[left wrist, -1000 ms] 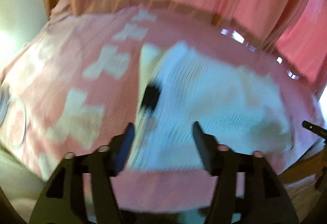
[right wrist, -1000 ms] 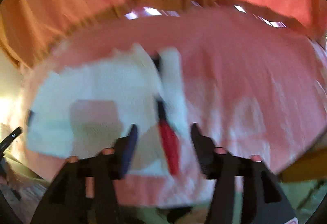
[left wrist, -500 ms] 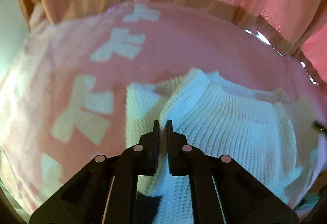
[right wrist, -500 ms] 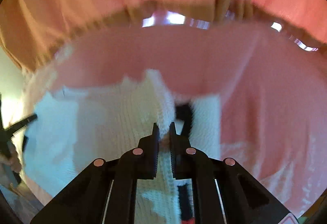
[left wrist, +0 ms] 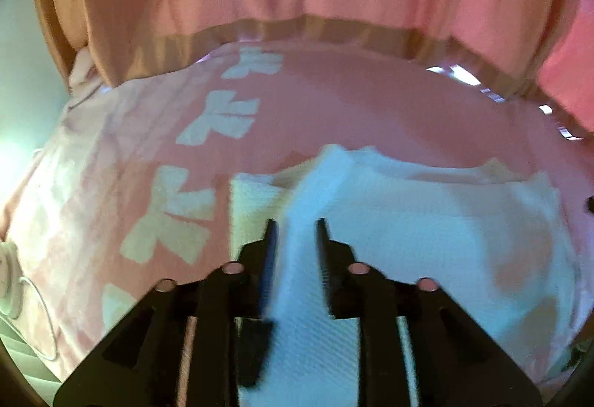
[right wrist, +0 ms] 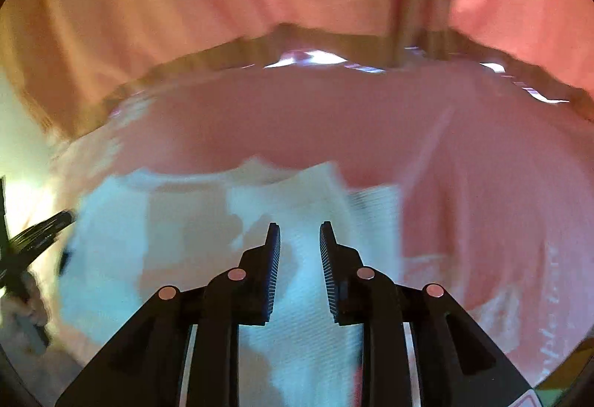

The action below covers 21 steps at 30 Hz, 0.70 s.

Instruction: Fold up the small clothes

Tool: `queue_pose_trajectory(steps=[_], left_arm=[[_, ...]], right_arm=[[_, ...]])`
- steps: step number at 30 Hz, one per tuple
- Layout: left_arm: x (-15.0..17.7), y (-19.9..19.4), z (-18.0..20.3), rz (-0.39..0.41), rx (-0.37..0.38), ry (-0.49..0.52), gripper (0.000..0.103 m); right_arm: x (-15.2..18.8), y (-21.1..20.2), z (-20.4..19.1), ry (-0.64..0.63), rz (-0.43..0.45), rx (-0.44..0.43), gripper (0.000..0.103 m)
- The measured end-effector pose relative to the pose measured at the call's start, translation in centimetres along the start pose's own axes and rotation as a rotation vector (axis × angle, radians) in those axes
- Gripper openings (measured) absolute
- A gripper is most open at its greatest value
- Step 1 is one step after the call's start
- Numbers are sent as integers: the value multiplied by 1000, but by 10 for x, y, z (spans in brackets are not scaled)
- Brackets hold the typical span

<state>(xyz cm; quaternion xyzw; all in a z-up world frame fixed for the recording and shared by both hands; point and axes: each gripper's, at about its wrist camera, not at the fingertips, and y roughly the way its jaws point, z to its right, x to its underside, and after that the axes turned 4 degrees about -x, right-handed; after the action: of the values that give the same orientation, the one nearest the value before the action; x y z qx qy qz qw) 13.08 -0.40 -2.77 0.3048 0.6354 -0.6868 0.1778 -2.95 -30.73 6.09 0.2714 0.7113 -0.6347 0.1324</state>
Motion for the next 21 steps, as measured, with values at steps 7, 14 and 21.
queue_pose_trajectory(steps=[7, 14, 21], left_arm=[[28, 29, 30, -125, -1, 77, 38], [29, 30, 28, -110, -21, 58, 41], [29, 27, 32, -96, -33, 69, 43]], right_arm=[[31, 74, -28, -128, -248, 69, 16], [38, 70, -80, -248, -233, -56, 15], [27, 52, -106, -258, -151, -145, 15]])
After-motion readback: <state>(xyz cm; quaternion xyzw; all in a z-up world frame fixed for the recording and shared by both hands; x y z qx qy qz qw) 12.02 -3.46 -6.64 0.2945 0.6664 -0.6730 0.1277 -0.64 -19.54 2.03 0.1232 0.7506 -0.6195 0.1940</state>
